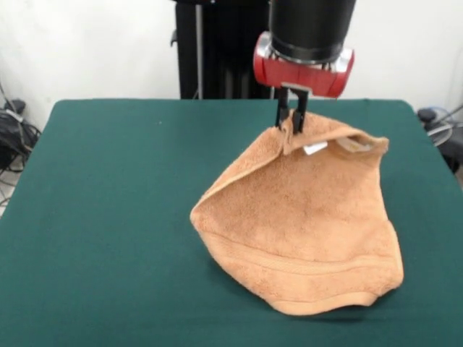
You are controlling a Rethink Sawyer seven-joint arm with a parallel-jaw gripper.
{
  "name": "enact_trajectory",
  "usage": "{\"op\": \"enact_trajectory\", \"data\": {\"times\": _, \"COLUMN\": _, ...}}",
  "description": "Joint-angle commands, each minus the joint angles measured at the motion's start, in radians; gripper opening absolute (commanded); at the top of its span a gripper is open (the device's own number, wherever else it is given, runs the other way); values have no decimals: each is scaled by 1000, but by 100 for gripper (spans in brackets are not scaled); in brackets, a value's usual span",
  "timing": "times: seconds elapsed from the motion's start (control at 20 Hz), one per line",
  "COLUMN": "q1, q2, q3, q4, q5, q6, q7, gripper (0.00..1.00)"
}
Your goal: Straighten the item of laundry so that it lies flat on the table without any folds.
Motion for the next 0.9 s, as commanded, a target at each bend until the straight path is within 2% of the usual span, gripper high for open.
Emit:
{"op": "enact_trajectory", "data": {"times": 0.05, "q1": -1, "q2": -77, "q3": -18, "q4": 194, "q5": -17, "q6": 43, "q7": 175, "gripper": 0}}
{"op": "enact_trajectory", "data": {"times": 0.3, "q1": -35, "q2": -115, "q3": 32, "q4": 246, "q5": 7, "q6": 10, "q7": 127, "gripper": 0}}
{"op": "enact_trajectory", "data": {"times": 0.55, "q1": -75, "q2": -106, "q3": 95, "q4": 343, "q5": 13, "q6": -151, "q7": 72, "gripper": 0}}
{"op": "enact_trajectory", "data": {"times": 0.85, "q1": -80, "q2": -107, "q3": 106, "q4": 350, "q5": -19, "q6": -207, "q7": 71, "gripper": 0}}
{"op": "enact_trajectory", "data": {"times": 0.9, "q1": -84, "q2": -108, "q3": 111, "q4": 351, "q5": -23, "q6": -211, "q7": 74, "gripper": 100}}
